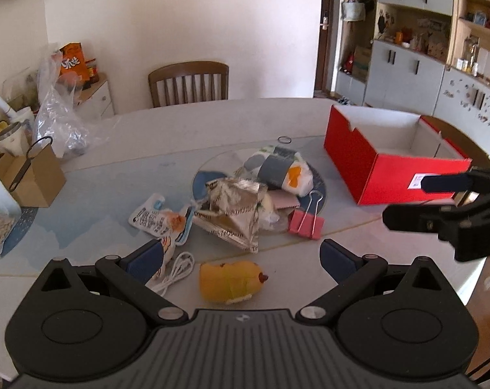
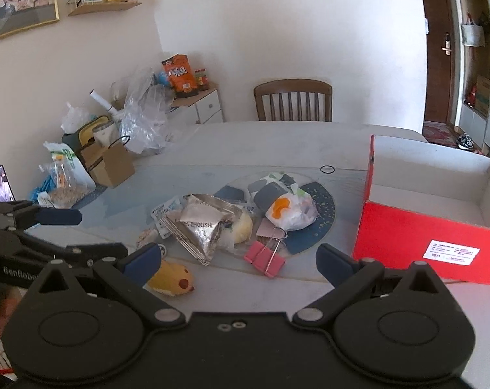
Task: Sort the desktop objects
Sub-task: 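Move the left tool toward the yellow toy while the right tool approaches the pink binder clip, then grasp the yellow toy with the left tool while the right tool grasps the pink binder clip, then carry the yellow toy and pink clip with both tools into the red box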
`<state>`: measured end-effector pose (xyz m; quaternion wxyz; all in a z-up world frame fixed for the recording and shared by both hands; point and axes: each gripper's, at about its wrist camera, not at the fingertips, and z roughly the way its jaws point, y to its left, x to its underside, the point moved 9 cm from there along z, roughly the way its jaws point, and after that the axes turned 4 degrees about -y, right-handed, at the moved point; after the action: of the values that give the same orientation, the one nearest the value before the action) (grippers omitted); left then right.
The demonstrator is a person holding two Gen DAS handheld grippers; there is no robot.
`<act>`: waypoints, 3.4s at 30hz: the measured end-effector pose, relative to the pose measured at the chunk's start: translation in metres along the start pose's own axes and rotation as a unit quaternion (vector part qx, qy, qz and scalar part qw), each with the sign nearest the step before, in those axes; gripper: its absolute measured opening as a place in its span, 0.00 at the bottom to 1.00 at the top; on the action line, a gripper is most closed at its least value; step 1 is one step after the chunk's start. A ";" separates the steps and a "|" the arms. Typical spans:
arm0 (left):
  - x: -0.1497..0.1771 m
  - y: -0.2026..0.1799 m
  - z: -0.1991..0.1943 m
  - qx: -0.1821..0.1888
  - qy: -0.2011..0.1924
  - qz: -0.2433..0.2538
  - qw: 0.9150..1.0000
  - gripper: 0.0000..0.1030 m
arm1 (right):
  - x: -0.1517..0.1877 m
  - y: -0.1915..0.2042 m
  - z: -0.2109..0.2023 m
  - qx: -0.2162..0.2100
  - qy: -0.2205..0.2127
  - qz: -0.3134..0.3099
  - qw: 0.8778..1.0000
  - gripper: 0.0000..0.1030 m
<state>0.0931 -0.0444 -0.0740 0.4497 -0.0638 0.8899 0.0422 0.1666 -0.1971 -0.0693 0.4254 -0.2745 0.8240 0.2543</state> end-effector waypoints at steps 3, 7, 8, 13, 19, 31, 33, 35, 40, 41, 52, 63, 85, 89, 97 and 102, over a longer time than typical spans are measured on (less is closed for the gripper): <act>0.006 -0.001 0.005 -0.008 -0.003 0.005 1.000 1.00 | 0.003 -0.005 0.007 0.000 0.003 -0.006 1.000 0.99; 0.013 0.001 0.018 -0.010 0.004 0.005 1.000 1.00 | 0.007 -0.010 0.022 0.003 0.014 -0.004 1.000 0.99; 0.015 0.002 0.022 -0.005 0.004 0.003 1.000 1.00 | 0.009 -0.010 0.028 0.005 0.016 -0.005 1.000 0.99; 0.029 0.011 0.047 -0.002 0.016 0.004 1.000 1.00 | 0.014 -0.014 0.058 0.020 0.030 -0.008 0.999 0.98; 0.044 0.020 0.077 -0.003 0.031 0.009 0.999 1.00 | 0.029 -0.021 0.097 0.051 0.057 0.000 0.997 0.96; 0.056 0.020 0.108 0.030 0.052 0.036 0.998 1.00 | 0.044 -0.029 0.151 0.114 0.088 0.043 0.989 0.87; 0.057 0.020 0.111 0.040 0.055 0.034 0.997 1.00 | 0.047 -0.032 0.155 0.122 0.096 0.045 0.987 0.86; 0.058 0.020 0.114 0.051 0.059 0.034 0.996 1.00 | 0.051 -0.037 0.157 0.129 0.102 0.061 0.985 0.84; 0.060 0.019 0.119 0.073 0.067 0.043 0.994 0.94 | 0.054 -0.037 0.162 0.134 0.114 0.076 0.981 0.75; 0.061 0.020 0.120 0.077 0.070 0.045 0.994 0.91 | 0.055 -0.037 0.162 0.135 0.115 0.078 0.981 0.74; 0.066 0.019 0.120 0.113 0.086 0.081 0.987 0.73 | 0.056 -0.035 0.159 0.141 0.123 0.093 0.978 0.54; 0.055 0.021 0.117 0.138 0.082 0.085 0.983 0.71 | 0.051 -0.037 0.151 0.156 0.116 0.095 0.976 0.49; -0.030 0.008 0.076 0.178 -0.009 0.124 0.976 0.70 | 0.004 -0.038 0.071 0.179 0.064 0.087 0.978 0.49; -0.050 -0.008 0.072 0.191 -0.023 0.128 0.973 0.70 | -0.010 -0.044 0.053 0.177 0.053 0.089 0.979 0.49; -0.081 -0.052 0.076 0.207 -0.035 0.133 0.969 0.70 | -0.025 -0.079 0.020 0.181 0.031 0.096 0.978 0.49; -0.099 -0.085 0.083 0.205 -0.034 0.133 0.969 0.71 | -0.031 -0.110 0.007 0.176 0.027 0.087 0.980 0.49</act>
<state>0.2298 -0.1102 -0.0448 0.4734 0.1504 0.8643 -0.0794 0.2595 -0.2642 -0.0672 0.4208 -0.1294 0.8879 0.1337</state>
